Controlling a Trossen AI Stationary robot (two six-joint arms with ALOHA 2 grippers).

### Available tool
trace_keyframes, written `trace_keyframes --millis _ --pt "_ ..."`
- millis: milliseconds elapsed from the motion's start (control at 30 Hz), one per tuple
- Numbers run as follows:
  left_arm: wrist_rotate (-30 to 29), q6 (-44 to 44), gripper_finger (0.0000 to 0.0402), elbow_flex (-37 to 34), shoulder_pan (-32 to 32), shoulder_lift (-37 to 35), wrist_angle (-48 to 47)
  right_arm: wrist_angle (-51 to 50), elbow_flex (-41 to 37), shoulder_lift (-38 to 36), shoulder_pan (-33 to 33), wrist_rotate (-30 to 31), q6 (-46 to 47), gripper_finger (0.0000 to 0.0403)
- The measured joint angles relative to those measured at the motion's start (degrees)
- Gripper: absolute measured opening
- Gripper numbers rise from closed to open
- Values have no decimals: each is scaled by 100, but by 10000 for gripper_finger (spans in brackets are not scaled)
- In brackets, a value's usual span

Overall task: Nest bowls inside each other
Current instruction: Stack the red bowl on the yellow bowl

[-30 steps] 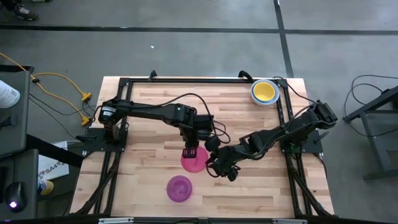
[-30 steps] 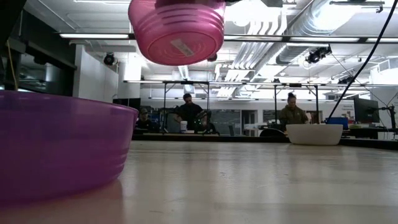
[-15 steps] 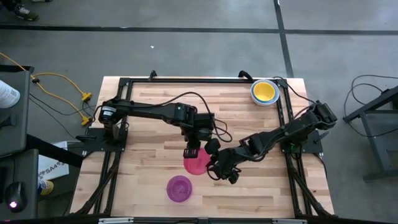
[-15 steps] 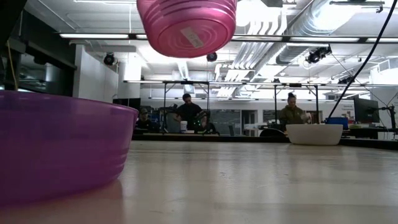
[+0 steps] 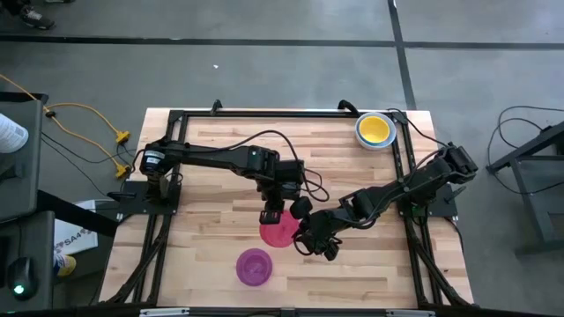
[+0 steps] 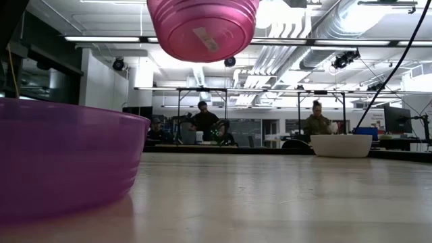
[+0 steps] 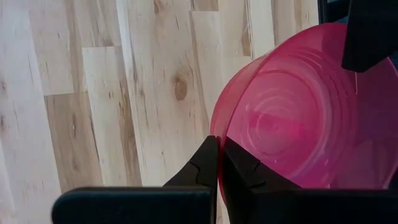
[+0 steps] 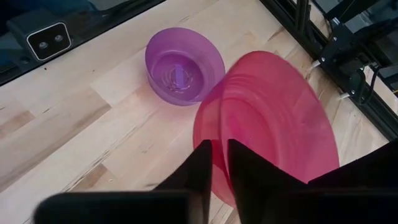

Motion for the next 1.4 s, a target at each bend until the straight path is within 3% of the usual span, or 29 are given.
trace_keyframes --millis 100,267,433,900,1400 --pt "7 16 0 5 0 0 23 -7 0 4 -2 -29 -96 13" --pt "21 75 14 17 2 -4 67 -10 -5 14 0 -39 -137 6" --pt "33 342 33 22 2 -9 73 -48 -7 17 -4 -118 -166 4" --pt "-28 1138 38 267 2 -4 56 -246 -4 2 -28 -464 185 3" --pt "-178 1291 39 563 0 -2 -71 -393 -2 2 -5 -379 364 3"
